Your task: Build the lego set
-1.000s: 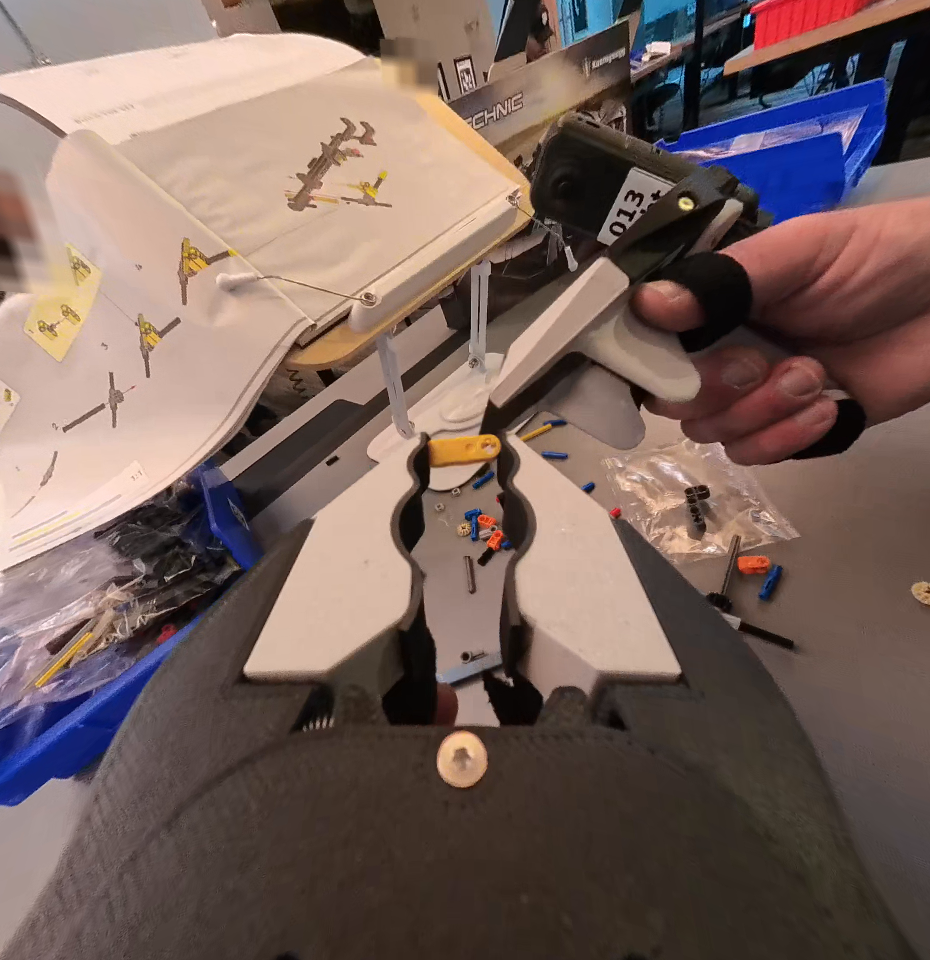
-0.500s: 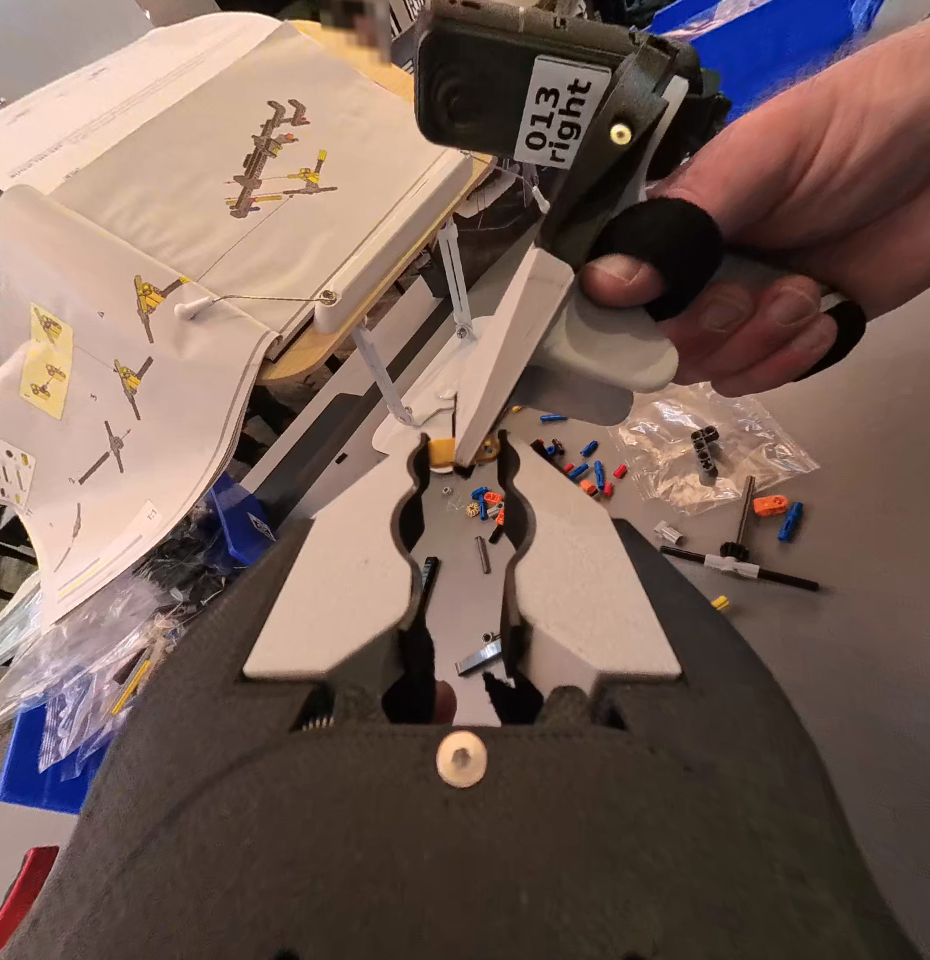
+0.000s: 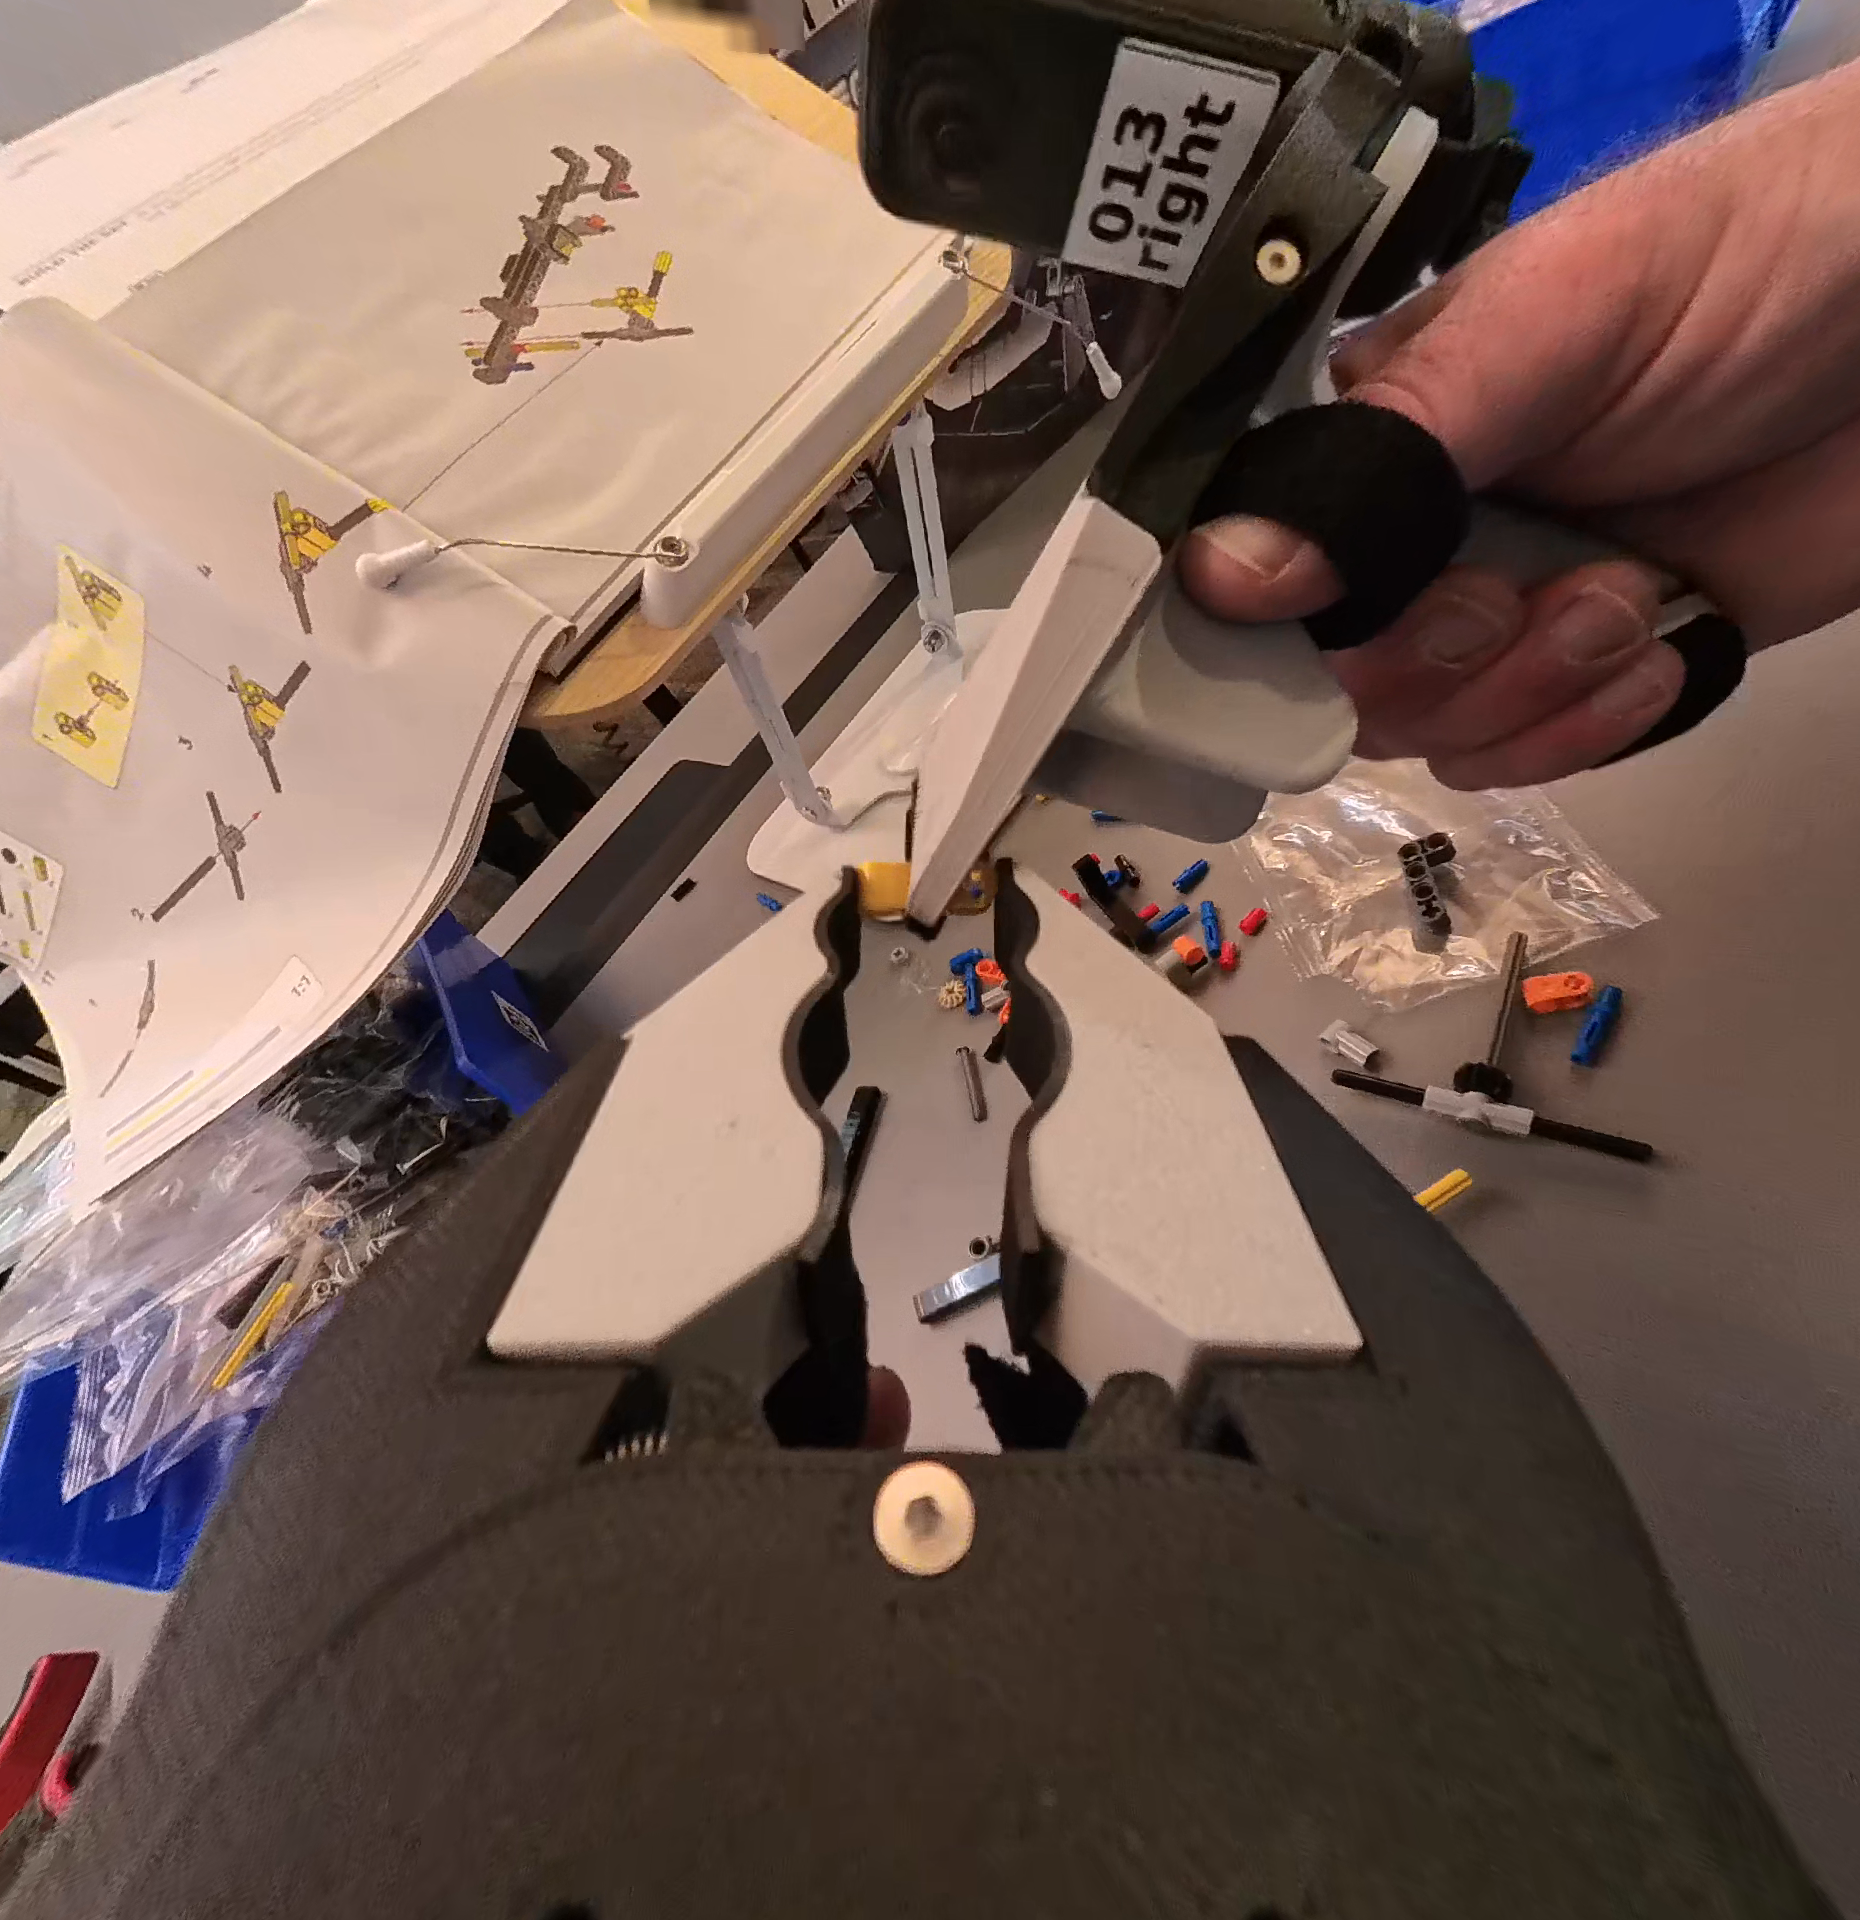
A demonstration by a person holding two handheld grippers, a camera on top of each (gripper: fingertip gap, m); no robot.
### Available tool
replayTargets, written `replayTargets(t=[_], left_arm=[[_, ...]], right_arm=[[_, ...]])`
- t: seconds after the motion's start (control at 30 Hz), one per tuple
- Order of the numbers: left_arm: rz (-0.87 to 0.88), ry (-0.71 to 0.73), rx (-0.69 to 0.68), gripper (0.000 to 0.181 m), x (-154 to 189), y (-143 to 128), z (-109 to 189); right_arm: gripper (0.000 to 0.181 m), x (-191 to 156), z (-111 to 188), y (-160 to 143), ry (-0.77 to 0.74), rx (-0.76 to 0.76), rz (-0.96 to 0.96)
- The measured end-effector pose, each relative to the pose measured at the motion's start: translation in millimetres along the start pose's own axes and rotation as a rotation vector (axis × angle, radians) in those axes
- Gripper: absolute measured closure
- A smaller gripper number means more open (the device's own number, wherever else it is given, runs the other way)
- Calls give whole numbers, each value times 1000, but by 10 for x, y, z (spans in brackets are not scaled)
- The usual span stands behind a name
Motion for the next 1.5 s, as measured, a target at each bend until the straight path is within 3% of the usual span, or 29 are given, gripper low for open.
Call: replayTargets(t=[0.17, 0.4, 0.6, 0.87, 0.97, 1.0, 1.2, 1.3, 1.5], left_arm=[[27, -19, -16, 158, 15, -36, 16], [-71, -126, -98, 154, 69, -86, 161], [-165, -166, -147, 170, 162, -88, 164], [-232, -142, -192, 156, 256, -121, 134], [-248, -167, -214, 168, 328, -141, 112], [-258, -168, -224, 175, 335, -159, 109], [-156, -103, -198, 176, 222, -158, 107], [-74, -20, -191, 175, 100, -177, 134], [-21, 50, -144, 176, 37, -113, 149]], right_arm=[[176, 18, -16, -11, -24, -79, 57], [176, 37, 6, -76, 49, -351, 164], [176, -16, 9, -148, 97, -526, 229], [176, 20, 22, -282, 107, -663, 243], [176, 16, 16, -311, 110, -687, 247], [176, 25, 13, -306, 105, -685, 246], [174, 57, -17, -185, 74, -575, 224], [158, 102, 3, 0, 19, -431, 221], [161, 62, 60, 13, -18, -290, 196]])
Point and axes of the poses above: each gripper's, where its closed fingertips meet, z back along the fingers, y out of its top, x = y × z across the jaws, the point moved 2 cm from there along z, back along the fingers, and after that the axes turned 11 degrees about -y, right-handed, at the moved point
